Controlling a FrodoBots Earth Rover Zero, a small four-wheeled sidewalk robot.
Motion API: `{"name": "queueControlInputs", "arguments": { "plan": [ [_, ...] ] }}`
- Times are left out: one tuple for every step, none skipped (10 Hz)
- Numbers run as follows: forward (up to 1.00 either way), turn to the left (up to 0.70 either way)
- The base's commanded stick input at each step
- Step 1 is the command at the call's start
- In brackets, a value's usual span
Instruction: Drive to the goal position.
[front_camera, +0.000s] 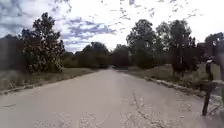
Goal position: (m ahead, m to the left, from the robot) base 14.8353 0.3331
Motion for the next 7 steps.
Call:
{"name": "queueControlInputs", "arguments": {
  "plan": [
    [0.85,0.0],
    [0.85,0.0],
    [0.85,0.0],
    [0.85,0.0],
    [0.85,0.0],
    [0.85,0.0],
    [0.85,0.0]
  ]
}}
